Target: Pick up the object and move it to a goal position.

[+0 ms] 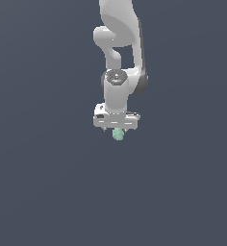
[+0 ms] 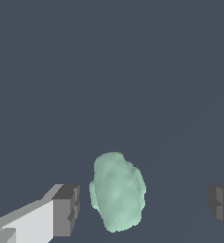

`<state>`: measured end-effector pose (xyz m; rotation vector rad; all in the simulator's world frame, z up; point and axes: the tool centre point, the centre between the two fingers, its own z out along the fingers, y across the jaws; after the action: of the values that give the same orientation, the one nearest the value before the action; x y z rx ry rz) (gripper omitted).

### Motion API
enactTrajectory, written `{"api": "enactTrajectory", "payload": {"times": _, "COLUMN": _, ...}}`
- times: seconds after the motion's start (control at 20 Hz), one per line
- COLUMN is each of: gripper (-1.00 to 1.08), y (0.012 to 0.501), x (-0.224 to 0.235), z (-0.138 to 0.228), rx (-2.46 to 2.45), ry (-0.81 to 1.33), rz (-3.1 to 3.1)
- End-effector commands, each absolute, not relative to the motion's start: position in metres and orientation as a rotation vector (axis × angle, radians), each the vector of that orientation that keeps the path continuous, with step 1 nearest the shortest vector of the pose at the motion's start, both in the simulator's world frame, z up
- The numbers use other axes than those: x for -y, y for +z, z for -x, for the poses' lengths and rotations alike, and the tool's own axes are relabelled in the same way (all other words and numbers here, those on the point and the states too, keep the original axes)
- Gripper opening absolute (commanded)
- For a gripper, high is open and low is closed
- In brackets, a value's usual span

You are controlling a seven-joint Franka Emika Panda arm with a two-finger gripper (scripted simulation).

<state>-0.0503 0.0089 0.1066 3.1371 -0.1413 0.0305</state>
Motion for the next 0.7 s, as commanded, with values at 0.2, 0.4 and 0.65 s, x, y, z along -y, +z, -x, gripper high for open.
{"api": "enactTrajectory", "payload": {"times": 0.2, "gripper": 1.0, "y": 0.088, "x": -0.022, "z": 0.075, "rx": 0.174, "ry": 0.006, "rz": -3.137}}
{"api": "enactTrajectory", "payload": {"times": 0.4, "gripper": 1.0, "y": 0.085, "x": -0.025, "z": 0.081, "rx": 0.181, "ry": 0.0, "rz": -3.136}}
{"api": "enactTrajectory", "payload": {"times": 0.65, "gripper": 1.0, "y": 0.082, "x": -0.025, "z": 0.08, "rx": 0.179, "ry": 0.0, "rz": -3.136}}
